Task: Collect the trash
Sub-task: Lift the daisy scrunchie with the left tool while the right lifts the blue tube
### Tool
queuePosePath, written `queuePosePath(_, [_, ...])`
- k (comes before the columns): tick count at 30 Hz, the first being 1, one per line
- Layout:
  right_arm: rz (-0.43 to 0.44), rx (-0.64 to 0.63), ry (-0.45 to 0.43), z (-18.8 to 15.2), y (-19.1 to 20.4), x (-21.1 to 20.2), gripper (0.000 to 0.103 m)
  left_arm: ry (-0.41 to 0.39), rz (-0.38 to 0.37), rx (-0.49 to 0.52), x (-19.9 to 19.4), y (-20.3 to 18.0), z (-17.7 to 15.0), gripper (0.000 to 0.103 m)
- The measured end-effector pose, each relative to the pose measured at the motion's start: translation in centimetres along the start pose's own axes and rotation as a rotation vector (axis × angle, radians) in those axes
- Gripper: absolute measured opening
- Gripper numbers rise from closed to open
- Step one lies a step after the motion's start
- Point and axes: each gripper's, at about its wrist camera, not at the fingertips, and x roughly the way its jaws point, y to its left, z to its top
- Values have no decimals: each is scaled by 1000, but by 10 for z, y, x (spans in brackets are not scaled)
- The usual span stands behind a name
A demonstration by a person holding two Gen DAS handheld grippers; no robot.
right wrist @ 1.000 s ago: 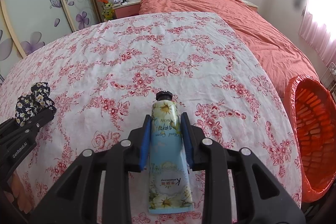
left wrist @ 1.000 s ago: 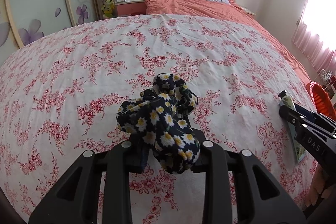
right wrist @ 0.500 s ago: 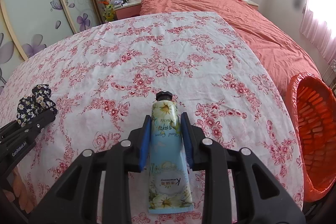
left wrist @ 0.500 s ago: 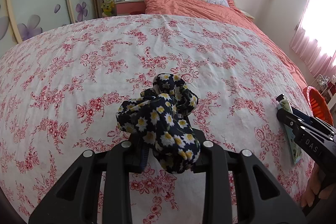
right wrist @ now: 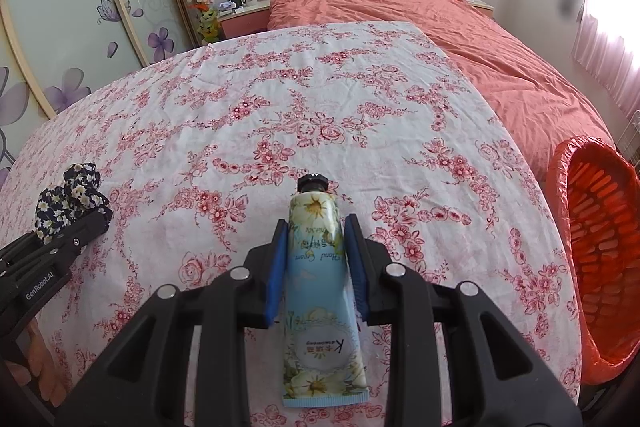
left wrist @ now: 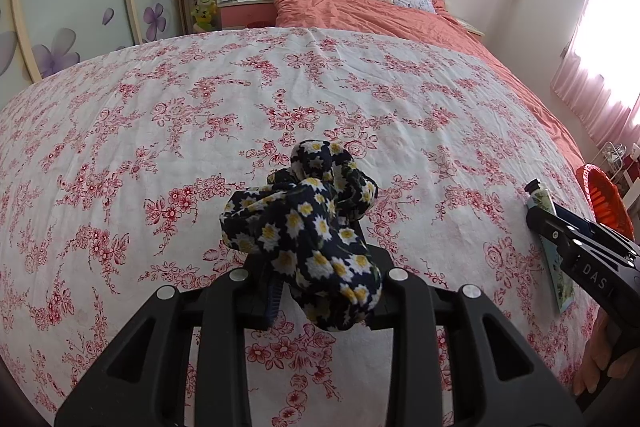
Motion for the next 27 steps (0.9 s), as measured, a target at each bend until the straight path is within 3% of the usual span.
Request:
queuePosePath(4, [-42, -34, 1, 0, 5, -1, 36, -1, -3, 7, 0, -1, 0, 32])
queuePosePath(6, [-44, -34, 0, -1, 5, -2, 28, -2, -8, 9, -1, -1, 0, 31])
queuePosePath(9, [-11, 4, -8, -2, -2, -4, 28, -3, -25, 2, -1, 1, 0, 22])
queuePosePath(14, [18, 46, -28, -5, -11, -15, 27, -32, -21, 25, -10, -4, 1, 19])
queuePosePath(20, [23, 60, -111, 1, -22, -54, 27, -65, -51, 44, -33, -21, 8, 19])
queuePosePath(27, [3, 103, -242, 2, -57, -117, 27, -124, -118, 115, -69, -74, 16, 19])
